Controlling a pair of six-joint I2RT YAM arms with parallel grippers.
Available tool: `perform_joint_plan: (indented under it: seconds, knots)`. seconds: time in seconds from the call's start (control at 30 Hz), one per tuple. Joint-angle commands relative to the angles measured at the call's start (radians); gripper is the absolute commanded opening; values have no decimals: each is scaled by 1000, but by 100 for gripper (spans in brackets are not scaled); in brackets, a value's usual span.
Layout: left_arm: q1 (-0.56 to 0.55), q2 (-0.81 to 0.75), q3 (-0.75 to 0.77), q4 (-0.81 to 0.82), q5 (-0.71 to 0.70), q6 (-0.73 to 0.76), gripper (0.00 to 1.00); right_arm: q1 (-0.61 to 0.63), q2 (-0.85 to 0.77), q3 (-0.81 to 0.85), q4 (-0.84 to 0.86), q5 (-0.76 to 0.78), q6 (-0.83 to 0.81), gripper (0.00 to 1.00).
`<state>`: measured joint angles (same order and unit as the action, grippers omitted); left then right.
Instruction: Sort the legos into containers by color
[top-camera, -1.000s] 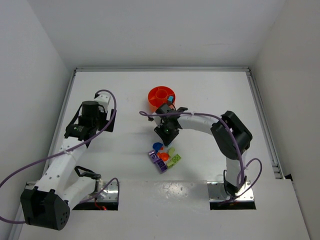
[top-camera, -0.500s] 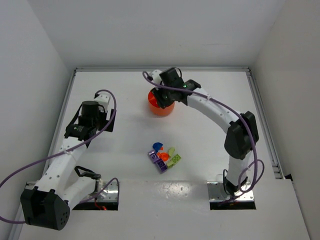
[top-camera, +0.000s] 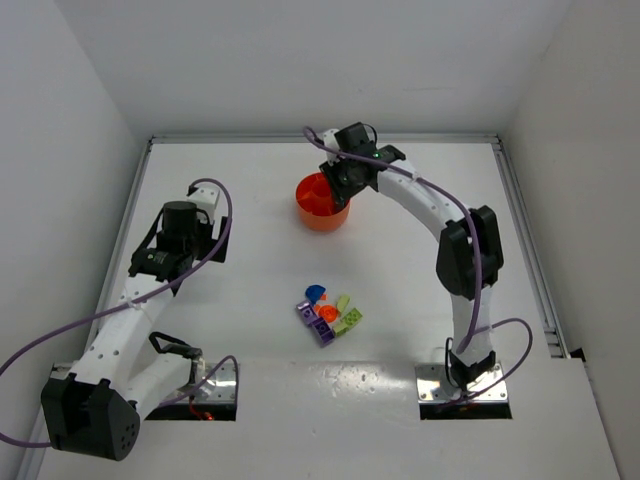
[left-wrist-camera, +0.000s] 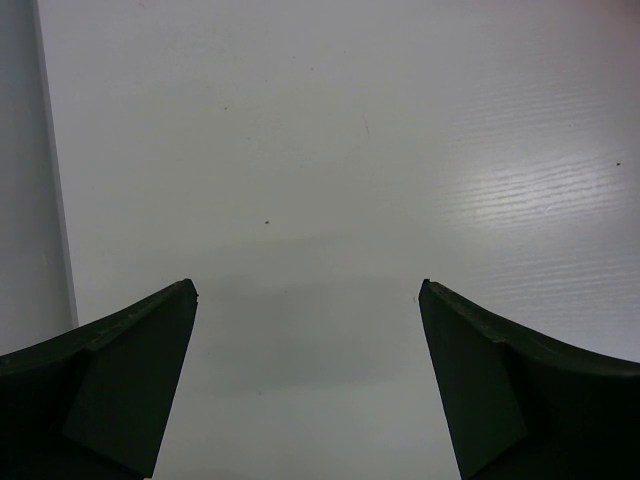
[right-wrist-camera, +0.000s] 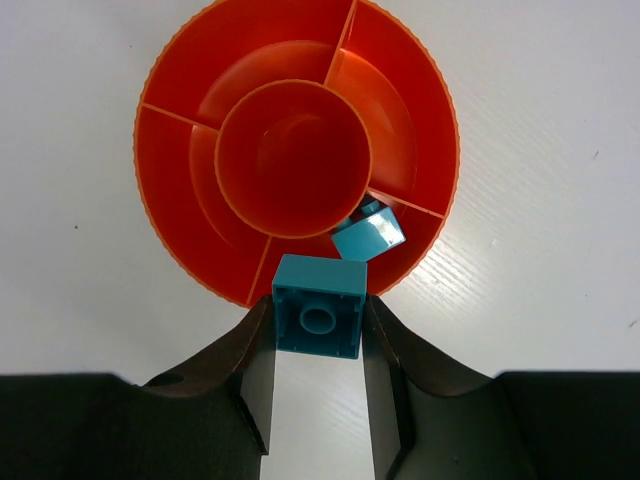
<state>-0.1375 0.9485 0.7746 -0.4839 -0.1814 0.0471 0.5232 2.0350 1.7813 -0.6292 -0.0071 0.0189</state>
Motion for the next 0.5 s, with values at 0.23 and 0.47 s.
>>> perform_joint_plan:
  seconds: [0.23, 0.47]
  knots:
    - [9, -17, -1, 33, -9, -10, 100, -14, 22, 17, 25, -62, 4, 10]
    - [9, -17, -1, 33, -9, -10, 100, -14, 31, 7, 34, -62, 4, 11]
